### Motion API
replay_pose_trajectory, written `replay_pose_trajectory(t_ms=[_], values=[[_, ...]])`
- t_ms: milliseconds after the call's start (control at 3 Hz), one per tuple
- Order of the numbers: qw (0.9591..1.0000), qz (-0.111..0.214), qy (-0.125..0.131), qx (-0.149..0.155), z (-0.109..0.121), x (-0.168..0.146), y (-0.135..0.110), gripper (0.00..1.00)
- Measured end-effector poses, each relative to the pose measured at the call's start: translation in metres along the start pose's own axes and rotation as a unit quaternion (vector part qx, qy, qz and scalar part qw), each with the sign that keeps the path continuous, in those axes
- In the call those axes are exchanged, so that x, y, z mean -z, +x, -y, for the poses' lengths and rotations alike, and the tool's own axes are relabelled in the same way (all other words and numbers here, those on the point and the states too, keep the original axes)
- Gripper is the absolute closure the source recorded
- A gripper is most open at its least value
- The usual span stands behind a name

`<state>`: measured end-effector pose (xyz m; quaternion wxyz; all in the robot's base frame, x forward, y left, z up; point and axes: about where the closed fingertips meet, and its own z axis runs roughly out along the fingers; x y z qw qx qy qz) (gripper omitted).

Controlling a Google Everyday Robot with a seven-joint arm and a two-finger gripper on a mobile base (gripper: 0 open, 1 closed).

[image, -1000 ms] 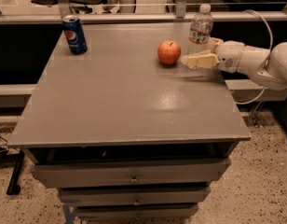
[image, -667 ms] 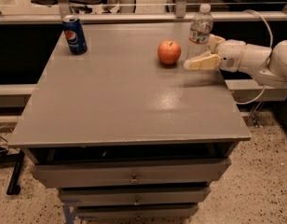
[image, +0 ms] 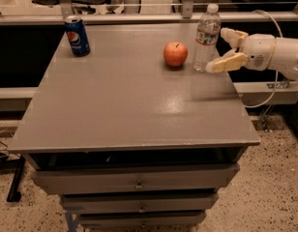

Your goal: Move water bottle near apple

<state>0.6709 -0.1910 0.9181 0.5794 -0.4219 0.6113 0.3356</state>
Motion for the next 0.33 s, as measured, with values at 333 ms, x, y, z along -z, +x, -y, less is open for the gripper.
replay_pose_trajectory(t_ms=[333], values=[[1.0, 0.0, 0.0, 0.0, 0.0, -0.0001, 0.0, 0.0]])
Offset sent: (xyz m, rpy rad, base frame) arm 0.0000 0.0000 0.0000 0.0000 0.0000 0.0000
